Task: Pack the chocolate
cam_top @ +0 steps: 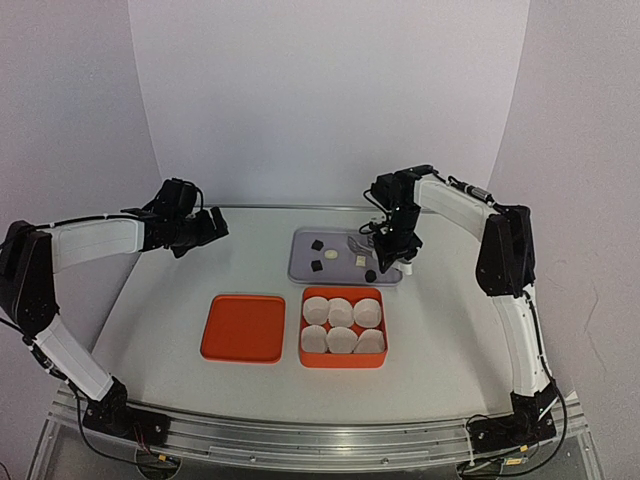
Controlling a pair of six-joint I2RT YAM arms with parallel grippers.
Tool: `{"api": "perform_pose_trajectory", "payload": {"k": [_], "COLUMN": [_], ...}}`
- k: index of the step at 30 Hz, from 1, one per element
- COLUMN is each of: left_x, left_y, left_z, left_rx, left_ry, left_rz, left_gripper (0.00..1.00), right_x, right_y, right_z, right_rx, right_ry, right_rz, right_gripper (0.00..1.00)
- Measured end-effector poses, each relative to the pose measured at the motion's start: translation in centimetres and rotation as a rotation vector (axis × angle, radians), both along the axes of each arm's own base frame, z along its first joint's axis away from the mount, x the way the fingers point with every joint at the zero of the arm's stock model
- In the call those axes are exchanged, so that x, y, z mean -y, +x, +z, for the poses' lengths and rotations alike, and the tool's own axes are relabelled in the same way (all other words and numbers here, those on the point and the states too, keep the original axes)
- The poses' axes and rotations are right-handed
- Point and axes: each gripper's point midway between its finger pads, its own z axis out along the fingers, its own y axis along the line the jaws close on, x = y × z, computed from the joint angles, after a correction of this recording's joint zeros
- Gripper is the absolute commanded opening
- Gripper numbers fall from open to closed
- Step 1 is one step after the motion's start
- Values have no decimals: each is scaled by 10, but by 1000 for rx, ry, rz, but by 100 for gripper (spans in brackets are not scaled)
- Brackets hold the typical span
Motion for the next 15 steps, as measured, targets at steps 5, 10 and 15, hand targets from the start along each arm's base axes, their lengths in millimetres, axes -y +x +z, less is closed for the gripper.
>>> {"api": "perform_pose_trajectory", "payload": {"k": [5,10,15], "left_x": [1,1,1], "left_y": [0,0,0], "left_z": [-3,-3,-3], "left_rx": [-7,-9,-11], "left_ry": [-5,-7,-16], "left_rz": [0,0,7], "left_gripper": [100,100,100], "right_x": [-1,-5,-7], "right_y": [-1,-3,-5], "right_z": [0,0,0], "right_rx": [-5,-16,-27], "right_ry": [8,27,41], "right_rz": [1,1,2], "right_gripper": [30,27,24]}}
